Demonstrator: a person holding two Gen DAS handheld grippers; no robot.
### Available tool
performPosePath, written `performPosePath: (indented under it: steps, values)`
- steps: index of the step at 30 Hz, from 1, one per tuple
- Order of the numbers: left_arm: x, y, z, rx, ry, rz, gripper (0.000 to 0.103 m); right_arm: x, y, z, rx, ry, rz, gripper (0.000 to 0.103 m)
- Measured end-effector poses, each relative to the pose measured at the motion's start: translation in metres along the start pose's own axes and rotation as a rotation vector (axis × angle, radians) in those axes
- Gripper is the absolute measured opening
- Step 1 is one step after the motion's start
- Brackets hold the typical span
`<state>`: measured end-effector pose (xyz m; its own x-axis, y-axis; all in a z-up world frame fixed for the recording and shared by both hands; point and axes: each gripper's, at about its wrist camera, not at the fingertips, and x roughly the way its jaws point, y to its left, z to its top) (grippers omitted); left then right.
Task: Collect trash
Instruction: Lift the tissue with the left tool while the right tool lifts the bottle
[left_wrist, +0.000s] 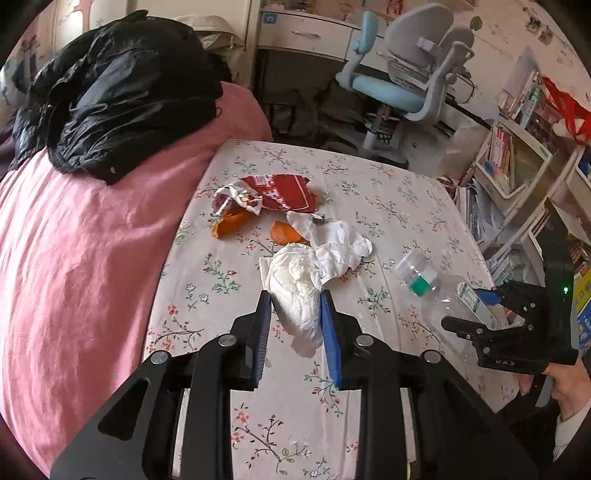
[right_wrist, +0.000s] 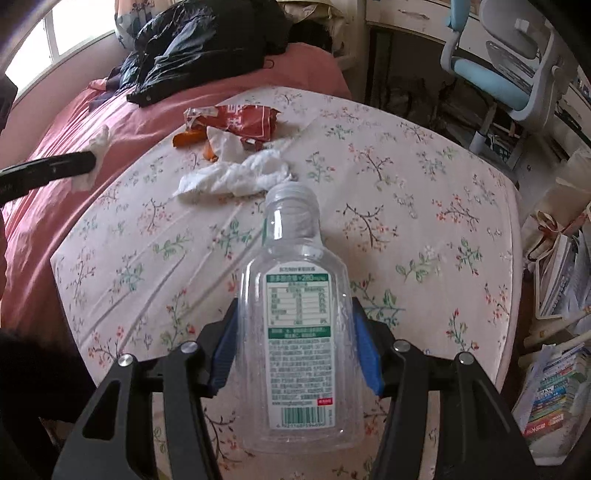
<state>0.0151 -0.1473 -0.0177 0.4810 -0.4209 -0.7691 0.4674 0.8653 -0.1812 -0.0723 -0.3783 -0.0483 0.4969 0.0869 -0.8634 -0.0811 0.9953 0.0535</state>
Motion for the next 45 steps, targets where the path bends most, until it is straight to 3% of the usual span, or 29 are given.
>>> performPosePath:
  steps: [7, 13, 24, 30, 45]
  values:
    - [0.001, 0.007, 0.001, -0.016, 0.004, 0.004, 0.025, 0.004, 0.007, 0.000, -0.030, 0.006, -0.026, 0.064]
    - [0.003, 0.000, 0.002, 0.010, 0.005, 0.003, 0.025, 0.012, 0.009, 0.001, -0.034, 0.017, -0.035, 0.064]
    - [0.002, -0.016, 0.001, 0.073, -0.004, 0.024, 0.025, 0.014, 0.009, 0.002, -0.019, 0.015, -0.023, 0.064]
    - [0.001, -0.021, -0.001, 0.099, -0.009, 0.035, 0.025, 0.013, 0.009, 0.001, -0.015, 0.014, -0.022, 0.056]
    - [0.001, -0.029, -0.002, 0.137, -0.014, 0.055, 0.025, 0.013, 0.011, 0.002, -0.023, -0.002, -0.010, 0.056]
